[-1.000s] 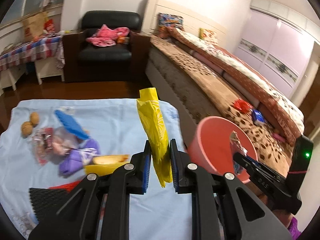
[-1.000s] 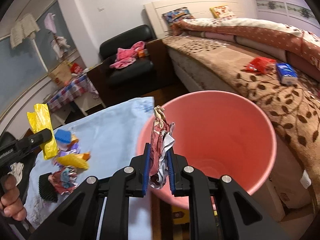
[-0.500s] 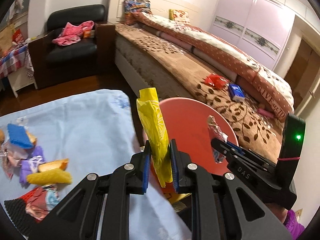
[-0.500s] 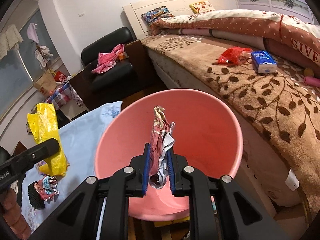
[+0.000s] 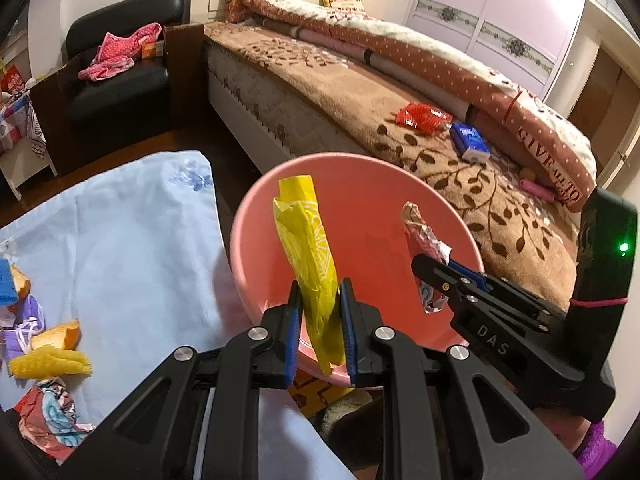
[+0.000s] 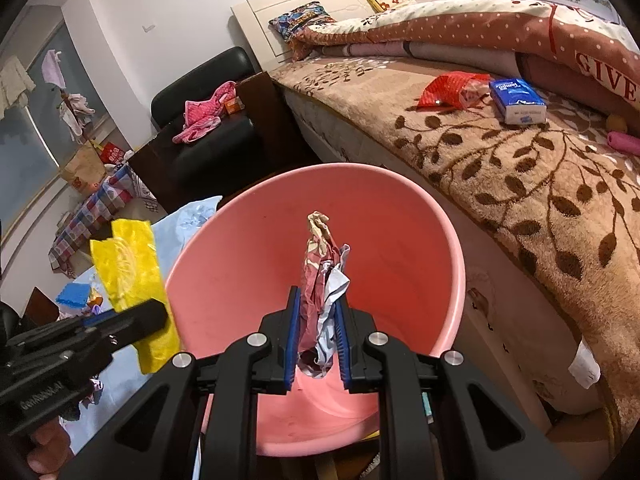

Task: Collect trash
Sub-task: 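Carry the yellow bag and foil wrapper over the pink bucket with both grippers, then open both grippers to drop the bag and wrapper into the bucket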

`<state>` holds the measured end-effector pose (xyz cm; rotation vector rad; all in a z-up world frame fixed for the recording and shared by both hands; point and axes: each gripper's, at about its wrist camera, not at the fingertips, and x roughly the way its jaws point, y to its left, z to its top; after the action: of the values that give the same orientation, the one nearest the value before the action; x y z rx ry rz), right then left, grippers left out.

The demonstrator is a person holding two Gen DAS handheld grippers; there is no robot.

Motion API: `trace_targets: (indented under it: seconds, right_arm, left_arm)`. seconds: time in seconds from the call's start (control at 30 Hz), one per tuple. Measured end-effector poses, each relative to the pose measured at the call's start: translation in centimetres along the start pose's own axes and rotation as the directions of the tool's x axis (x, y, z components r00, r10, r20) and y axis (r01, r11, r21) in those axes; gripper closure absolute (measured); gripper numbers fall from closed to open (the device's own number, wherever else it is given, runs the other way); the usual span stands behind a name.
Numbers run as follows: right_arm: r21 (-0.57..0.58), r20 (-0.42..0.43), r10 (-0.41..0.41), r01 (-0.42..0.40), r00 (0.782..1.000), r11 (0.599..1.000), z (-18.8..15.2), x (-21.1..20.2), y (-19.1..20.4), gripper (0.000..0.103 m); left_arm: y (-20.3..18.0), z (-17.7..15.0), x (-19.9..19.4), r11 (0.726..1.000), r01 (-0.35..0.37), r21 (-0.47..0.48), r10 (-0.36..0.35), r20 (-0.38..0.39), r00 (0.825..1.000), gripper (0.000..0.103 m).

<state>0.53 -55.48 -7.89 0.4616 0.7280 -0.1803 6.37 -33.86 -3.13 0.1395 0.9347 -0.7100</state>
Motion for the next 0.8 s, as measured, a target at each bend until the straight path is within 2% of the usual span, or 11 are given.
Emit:
trace_targets:
  seconds: [0.33, 0.53, 0.63, 0.77, 0.8]
  right_arm:
    - [-0.007, -0.007, -0.007, 0.007, 1.0, 1.0, -0.1, 0.7, -0.1, 0.086]
    - [-0.006, -0.003, -0.009, 0.009, 1.0, 1.0, -0.1, 0.7, -0.1, 0.083]
    - [-0.003, 0.002, -0.013, 0.013, 1.0, 1.0, -0.1, 0.5, -0.1, 0.077]
    - [0.002, 0.016, -0.011, 0.011, 1.0, 1.0, -0.1, 0.1, -0.1, 0.063]
    - [0.003, 0.021, -0.012, 0.012, 1.0, 1.0, -0.1, 0.0, -0.1, 0.062]
  left_arm:
    - [-0.5, -0.4, 2.3, 1.0, 0.002, 0.016, -0.001, -0.066, 0.998, 0.085]
    - [-0.6, -0.6, 2.5, 1.0, -0.005, 0.023, 0.007, -0.073, 0.997, 0.085]
    - [-0.6, -0.7, 2.5, 1.0, -0.005, 0.023, 0.007, -0.074, 0.997, 0.084]
    - [-0.6, -0.7, 2.3, 1.0, 0.004, 0.017, -0.003, -0.073, 0.997, 0.073]
    - [-0.6, -0.7, 2.2, 1.0, 0.006, 0.018, -0.005, -0.073, 0.997, 0.069]
